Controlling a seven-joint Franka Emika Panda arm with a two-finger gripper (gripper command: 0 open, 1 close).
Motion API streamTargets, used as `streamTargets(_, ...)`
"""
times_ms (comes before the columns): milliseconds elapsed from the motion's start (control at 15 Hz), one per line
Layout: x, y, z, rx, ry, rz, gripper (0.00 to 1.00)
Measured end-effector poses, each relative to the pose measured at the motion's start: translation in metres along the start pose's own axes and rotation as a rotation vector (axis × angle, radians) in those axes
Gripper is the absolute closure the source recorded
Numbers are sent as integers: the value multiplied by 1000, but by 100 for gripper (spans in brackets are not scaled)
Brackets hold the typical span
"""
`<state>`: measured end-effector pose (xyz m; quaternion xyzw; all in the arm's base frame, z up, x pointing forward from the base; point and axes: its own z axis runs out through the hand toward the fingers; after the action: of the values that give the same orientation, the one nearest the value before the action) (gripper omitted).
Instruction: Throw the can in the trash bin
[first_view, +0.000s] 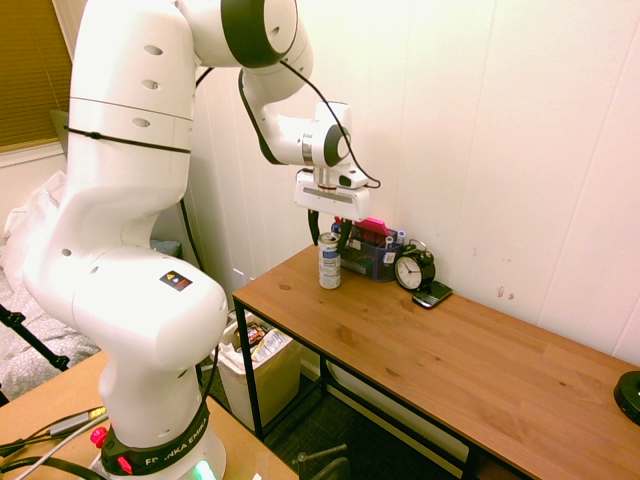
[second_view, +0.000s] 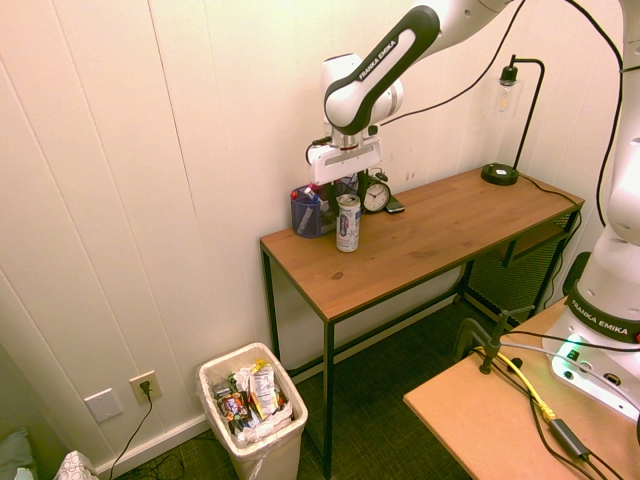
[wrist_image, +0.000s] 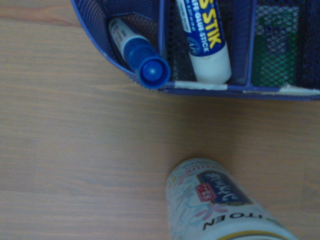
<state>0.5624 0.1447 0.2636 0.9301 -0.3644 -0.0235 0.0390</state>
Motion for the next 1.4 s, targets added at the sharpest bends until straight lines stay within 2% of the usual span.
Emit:
streamTargets(400, -2, -5, 11, 13, 5, -6, 100)
streamTargets(600, -4, -15, -18, 39, 41, -27, 100)
streamTargets(867, -60, -82, -107, 70, 89, -125, 100)
streamTargets(1000, -97, -125, -111, 75, 78, -181, 100)
streamTargets(1267, -155, -195, -81, 56, 42, -276, 100)
streamTargets(1333, -164, -203, -77, 43, 34, -289, 0)
streamTargets(1400, -169, -207, -74, 29, 25, -293, 0)
